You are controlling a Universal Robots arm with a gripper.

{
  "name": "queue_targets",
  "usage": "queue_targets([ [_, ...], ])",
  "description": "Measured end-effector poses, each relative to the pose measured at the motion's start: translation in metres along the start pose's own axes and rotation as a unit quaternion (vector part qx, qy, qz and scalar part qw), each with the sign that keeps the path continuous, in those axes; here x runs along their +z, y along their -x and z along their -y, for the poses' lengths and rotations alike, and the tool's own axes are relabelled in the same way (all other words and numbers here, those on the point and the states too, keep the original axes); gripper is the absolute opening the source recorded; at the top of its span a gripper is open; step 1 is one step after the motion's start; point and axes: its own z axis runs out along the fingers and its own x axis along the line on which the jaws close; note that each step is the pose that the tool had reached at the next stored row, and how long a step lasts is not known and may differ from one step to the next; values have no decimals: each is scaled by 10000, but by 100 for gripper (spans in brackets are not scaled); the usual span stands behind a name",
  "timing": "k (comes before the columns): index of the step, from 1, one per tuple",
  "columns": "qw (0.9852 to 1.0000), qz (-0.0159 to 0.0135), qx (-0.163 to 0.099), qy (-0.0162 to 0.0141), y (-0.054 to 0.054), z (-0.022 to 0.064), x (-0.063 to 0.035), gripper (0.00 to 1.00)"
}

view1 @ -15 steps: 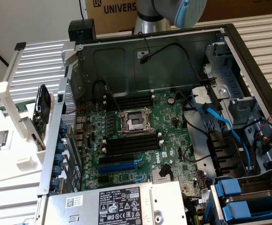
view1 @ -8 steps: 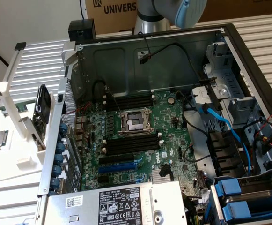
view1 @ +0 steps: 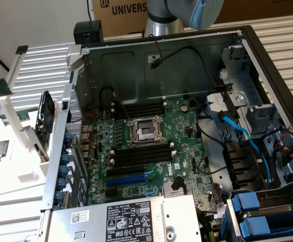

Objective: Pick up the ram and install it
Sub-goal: 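Pick up the ram and move it above insertion slot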

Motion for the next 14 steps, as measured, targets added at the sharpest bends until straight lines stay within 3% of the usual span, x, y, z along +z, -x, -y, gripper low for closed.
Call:
queue_targets([
  [4,10000,30,-14,1,-9,108,-34,12],
  [12,10000,40,-68,5,-16,427,-57,12],
  [13,9999,41,-103,9,-18,589,-58,12],
  [14,9999,42,-112,10,-19,629,-58,12],
])
